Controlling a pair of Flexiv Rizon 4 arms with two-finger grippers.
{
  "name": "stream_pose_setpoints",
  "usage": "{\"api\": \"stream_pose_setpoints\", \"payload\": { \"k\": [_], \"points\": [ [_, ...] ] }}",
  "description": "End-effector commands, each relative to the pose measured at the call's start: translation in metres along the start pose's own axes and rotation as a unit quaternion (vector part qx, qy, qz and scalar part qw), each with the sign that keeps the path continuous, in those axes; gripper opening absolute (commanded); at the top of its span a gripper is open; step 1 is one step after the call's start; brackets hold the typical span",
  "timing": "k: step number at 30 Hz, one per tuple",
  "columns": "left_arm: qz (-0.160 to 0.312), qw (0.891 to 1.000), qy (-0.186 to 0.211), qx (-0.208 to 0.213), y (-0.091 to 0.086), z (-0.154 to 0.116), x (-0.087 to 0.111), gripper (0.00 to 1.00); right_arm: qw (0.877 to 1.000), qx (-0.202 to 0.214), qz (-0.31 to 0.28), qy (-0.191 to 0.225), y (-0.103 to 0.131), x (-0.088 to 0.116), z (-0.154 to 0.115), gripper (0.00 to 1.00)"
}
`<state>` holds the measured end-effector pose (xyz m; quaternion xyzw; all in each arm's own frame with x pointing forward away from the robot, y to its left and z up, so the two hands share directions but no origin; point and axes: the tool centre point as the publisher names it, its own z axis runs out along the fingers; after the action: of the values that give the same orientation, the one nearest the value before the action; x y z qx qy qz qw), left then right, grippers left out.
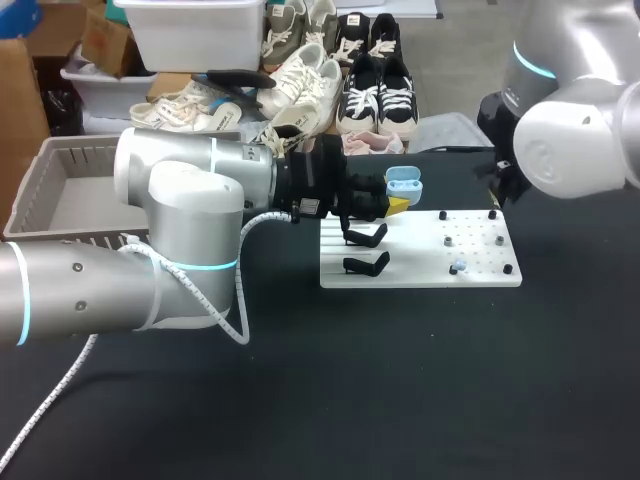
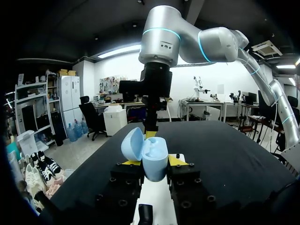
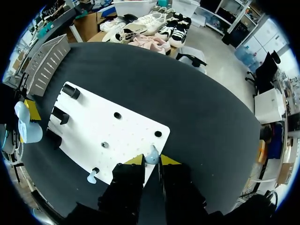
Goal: Pick up each earbud case from the left stands, insert the matching earbuds, close the lid, and place the case in the box.
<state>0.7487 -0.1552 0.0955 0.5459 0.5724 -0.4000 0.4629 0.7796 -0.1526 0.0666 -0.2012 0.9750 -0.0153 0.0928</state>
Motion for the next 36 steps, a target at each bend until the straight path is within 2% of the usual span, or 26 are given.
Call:
{"api": "stream_pose_setpoints", "payload": {
  "k": [1,15,21,22,24,25,26,30,31,35,36],
  "points": [
    [0.001,1.0,-0.001,-0.002,-0.002,-0.001,0.0,0.0,1.0,0.003,0.001,-0.005,0.001,0.005,-0.001,0.0],
    [0.001,1.0,-0.001,-0.002,-0.002,-0.001,0.0,0.0,1.0,0.003,0.001,-0.005,0.001,0.005,-0.001,0.0],
    [0.001,1.0,-0.001,-0.002,-0.002,-0.001,0.0,0.0,0.994,-0.003,0.107,0.024,0.005,0.011,-0.011,0.0],
    [0.001,1.0,-0.001,-0.002,-0.002,-0.001,0.0,0.0,0.988,0.012,0.145,0.046,0.005,0.012,-0.013,0.0],
    [0.001,1.0,-0.001,-0.002,-0.002,-0.001,0.0,0.0,0.983,0.015,0.179,0.047,0.009,0.016,-0.019,0.0],
    [0.001,1.0,-0.001,-0.002,-0.002,-0.001,0.0,0.0,0.975,0.031,0.212,0.065,0.011,0.017,-0.021,0.0],
    [0.001,1.0,-0.001,-0.002,-0.002,-0.001,0.0,0.0,0.972,0.026,0.226,0.063,0.014,0.019,-0.024,0.0],
    [0.001,1.0,-0.001,-0.002,-0.002,-0.001,0.0,0.0,0.936,0.053,0.332,0.106,0.026,0.025,-0.031,0.0],
    [0.001,1.0,-0.001,-0.002,-0.002,-0.001,0.0,0.0,0.933,0.039,0.342,0.107,0.03,0.026,-0.034,0.0],
    [0.001,1.0,-0.001,-0.002,-0.002,-0.001,0.0,0.0,0.892,0.026,0.43,0.138,0.04,0.033,-0.044,0.0],
    [0.001,1.0,-0.001,-0.002,-0.002,-0.001,0.0,0.0,0.888,0.023,0.439,0.137,0.043,0.034,-0.048,0.0]
  ]
}}
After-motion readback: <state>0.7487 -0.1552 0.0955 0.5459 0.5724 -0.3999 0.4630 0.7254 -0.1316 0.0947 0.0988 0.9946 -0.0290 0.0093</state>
